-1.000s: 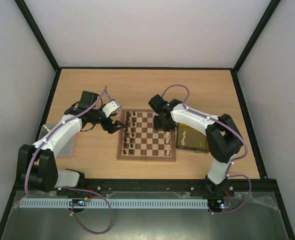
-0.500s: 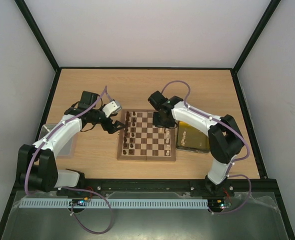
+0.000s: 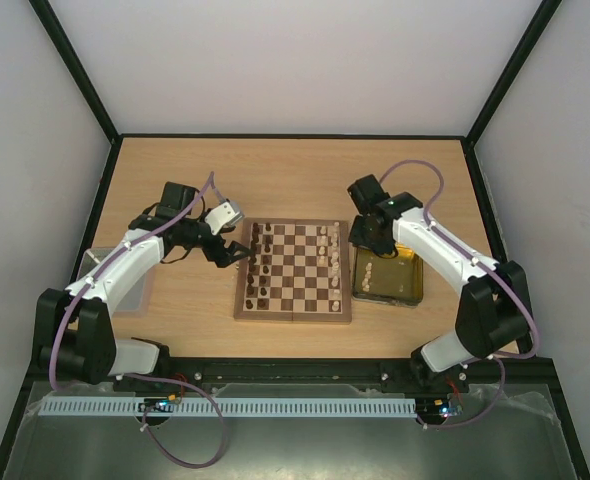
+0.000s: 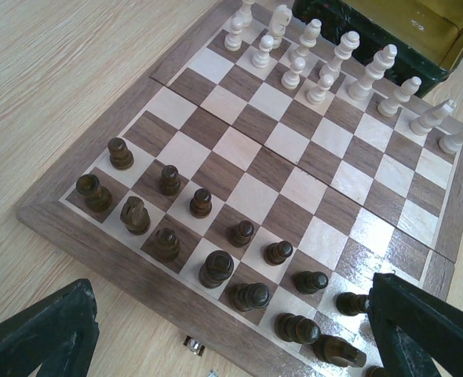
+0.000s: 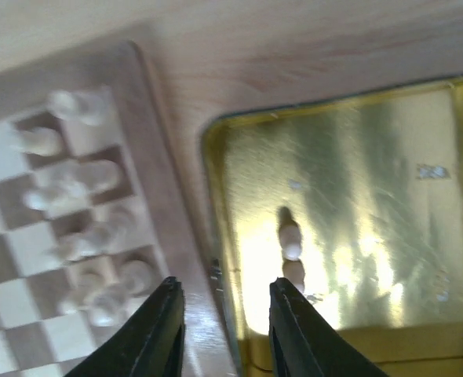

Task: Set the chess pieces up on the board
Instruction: Pick up the chess piece from the storage box.

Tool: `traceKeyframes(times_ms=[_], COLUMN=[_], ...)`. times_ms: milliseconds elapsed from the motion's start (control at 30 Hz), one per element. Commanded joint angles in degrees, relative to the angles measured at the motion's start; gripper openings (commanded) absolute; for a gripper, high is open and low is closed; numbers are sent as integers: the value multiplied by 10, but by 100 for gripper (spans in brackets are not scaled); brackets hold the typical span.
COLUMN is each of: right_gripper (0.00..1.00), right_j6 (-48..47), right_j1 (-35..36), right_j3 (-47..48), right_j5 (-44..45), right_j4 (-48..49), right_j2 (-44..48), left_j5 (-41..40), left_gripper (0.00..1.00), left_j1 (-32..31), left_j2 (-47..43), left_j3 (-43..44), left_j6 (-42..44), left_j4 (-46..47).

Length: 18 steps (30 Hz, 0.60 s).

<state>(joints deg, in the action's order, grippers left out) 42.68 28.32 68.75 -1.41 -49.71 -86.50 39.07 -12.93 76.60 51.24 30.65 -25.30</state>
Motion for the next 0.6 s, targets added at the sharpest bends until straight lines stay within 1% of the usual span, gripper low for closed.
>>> traceKeyframes(times_ms=[0,133,367,567], right_gripper=[31,35,36,35], right_j6=[-7,-16,-25,-30], right_j1=[-18,-29,-40,-52], right_j3=[-54,-88,-124,-134], right_j5=[2,-22,-30,-32], right_j4=[-9,17,53,68], right_j2=[19,13,-1,-11], left_j5=[20,21,19,20], left_gripper=[93,93,93,93], left_j1=[2,2,2,1], left_j2=[2,6,5,10], left_j3=[-2,2,4,6], left_j6=[8,8,7,6], left_j4=[-17,-19,-25,-24])
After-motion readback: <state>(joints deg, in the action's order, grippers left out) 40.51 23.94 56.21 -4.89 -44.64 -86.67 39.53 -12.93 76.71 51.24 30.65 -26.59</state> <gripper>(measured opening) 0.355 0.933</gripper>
